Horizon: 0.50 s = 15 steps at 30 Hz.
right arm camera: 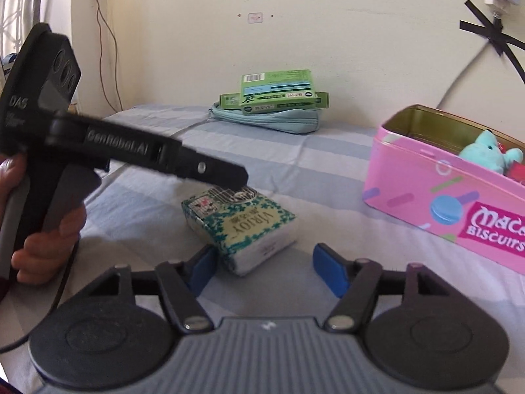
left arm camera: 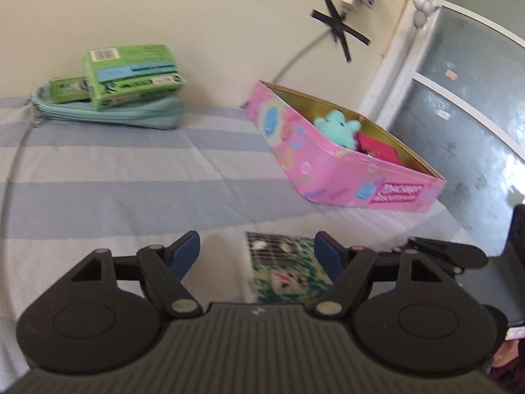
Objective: Organize objects
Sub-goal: 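Grasp the white tissue pack with the right gripper, then carry the tissue pack into the pink tin and open the right gripper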
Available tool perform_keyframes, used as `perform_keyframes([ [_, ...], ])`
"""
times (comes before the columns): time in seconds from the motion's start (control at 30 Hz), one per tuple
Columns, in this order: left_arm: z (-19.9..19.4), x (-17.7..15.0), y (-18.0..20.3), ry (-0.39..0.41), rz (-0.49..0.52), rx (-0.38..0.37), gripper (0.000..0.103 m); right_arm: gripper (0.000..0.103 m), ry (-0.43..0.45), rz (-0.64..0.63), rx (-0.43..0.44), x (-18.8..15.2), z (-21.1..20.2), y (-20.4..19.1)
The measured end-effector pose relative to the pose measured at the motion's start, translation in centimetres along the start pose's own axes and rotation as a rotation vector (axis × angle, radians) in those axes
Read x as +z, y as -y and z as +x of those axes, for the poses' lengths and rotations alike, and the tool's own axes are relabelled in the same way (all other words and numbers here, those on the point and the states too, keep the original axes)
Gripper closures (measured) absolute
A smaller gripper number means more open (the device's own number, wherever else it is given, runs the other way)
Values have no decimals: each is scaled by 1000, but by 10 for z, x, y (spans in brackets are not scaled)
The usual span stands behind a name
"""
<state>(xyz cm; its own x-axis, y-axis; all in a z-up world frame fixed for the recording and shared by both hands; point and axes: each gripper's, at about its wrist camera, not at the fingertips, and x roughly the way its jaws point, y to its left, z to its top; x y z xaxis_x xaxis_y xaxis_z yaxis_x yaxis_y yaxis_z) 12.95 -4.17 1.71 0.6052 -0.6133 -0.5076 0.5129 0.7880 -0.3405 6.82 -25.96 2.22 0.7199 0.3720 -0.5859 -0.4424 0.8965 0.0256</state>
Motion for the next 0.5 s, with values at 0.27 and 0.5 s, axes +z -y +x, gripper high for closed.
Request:
perform_keyframes([
  [0.27,18,-10,41,-58,89,-31,37,49,-2,-23,-11,-2,-5,1],
  [0.5,40,-14,88,-94,153,-85,37,51,8,41,-75,-23,-30,33],
])
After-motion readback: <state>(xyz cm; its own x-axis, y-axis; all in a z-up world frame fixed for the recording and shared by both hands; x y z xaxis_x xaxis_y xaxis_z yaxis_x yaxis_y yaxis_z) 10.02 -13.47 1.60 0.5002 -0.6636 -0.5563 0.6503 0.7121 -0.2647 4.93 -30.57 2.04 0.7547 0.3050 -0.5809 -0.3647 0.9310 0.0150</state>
